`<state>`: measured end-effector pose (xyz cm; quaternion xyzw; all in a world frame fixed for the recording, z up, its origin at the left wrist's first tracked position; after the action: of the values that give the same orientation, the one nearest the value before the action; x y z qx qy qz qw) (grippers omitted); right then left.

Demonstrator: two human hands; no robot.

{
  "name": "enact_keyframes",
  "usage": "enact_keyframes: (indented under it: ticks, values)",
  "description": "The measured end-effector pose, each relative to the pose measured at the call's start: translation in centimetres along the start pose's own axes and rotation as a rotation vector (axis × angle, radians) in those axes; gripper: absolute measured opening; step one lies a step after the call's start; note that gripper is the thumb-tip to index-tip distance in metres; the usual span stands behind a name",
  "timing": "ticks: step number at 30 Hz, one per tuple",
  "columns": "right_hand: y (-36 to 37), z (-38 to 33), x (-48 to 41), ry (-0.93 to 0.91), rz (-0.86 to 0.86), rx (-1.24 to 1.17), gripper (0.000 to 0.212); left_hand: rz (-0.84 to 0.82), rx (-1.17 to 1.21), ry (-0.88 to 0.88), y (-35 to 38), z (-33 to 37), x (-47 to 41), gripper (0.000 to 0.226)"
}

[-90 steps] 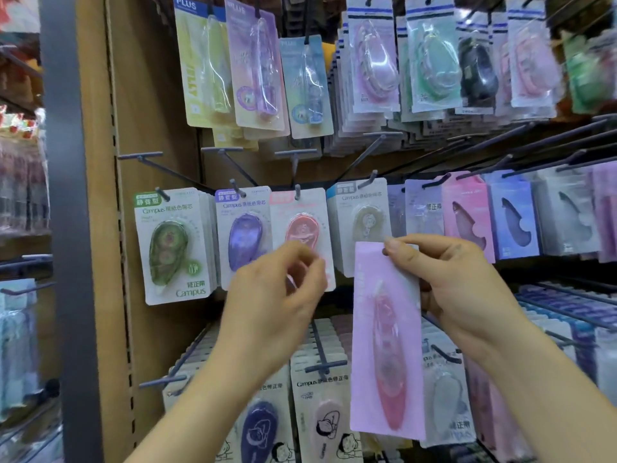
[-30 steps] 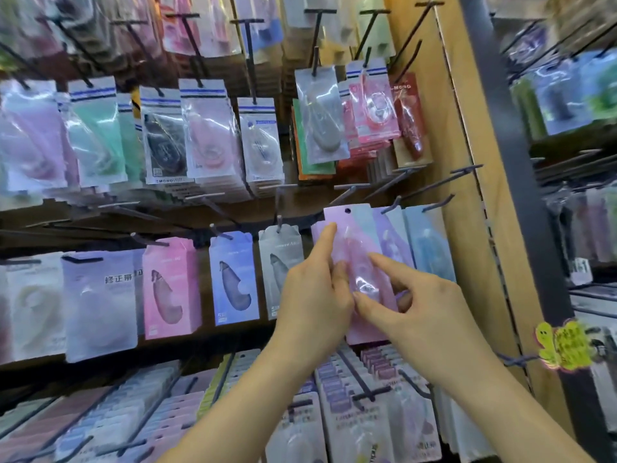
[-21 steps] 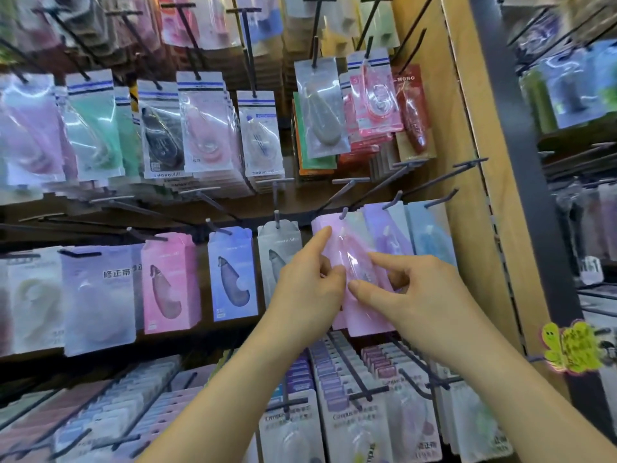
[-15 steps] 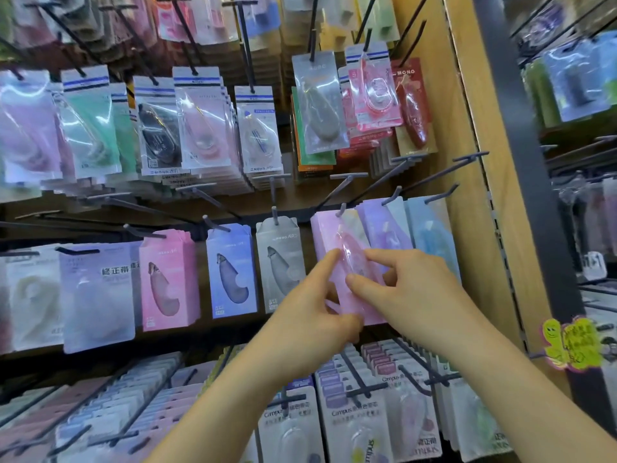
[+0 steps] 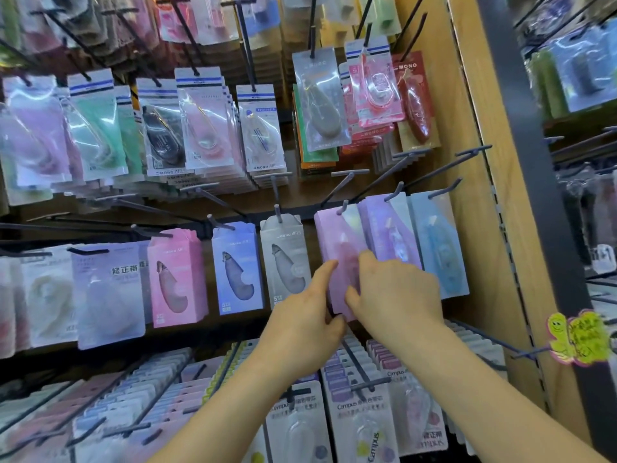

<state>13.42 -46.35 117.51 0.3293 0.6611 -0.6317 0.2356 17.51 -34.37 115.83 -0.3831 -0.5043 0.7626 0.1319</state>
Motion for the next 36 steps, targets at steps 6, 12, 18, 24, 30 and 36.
enact_keyframes:
  ticks: [6,12,18,24,30,36]
  values:
    - [0.2,0.4,0.7,-0.014,0.058,-0.088,0.034,0.097,0.021,0.063,-0.6,-0.2,1.5,0.055]
    - [-0.6,0.5,3.5,-0.019,0.117,-0.302,0.031,0.249,0.131,0.105,-1.5,-0.8,4.0,0.035]
    - [-1.1,-0.5,7.7,-0.023,0.124,-0.507,0.014,0.268,0.251,0.193,-0.7,-3.4,9.8,0.023]
    - [-0.3,-4.7,13.3,-0.068,-0.054,-0.745,0.012,0.199,0.393,0.260,1.2,-8.3,17.4,0.021]
    - [4.1,-10.7,21.6,-0.005,-0.420,-0.822,0.013,-0.017,0.407,0.201,5.4,-14.4,26.9,0.028]
    - [13.6,-15.0,34.5,0.227,-0.849,-0.828,0.006,-0.291,0.448,0.117,12.8,-20.4,37.0,0.029]
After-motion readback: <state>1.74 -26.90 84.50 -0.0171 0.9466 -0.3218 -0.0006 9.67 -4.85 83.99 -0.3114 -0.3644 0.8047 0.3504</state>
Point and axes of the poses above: each hand's wrist, its own x-axis away from the middle knuckle, its own y-axis out of the palm, z = x × y, the point moved 4 cm from there along -x, towards the middle knuckle, and after that the axes turned 14 degrees about -z, right-handed, at the moved point
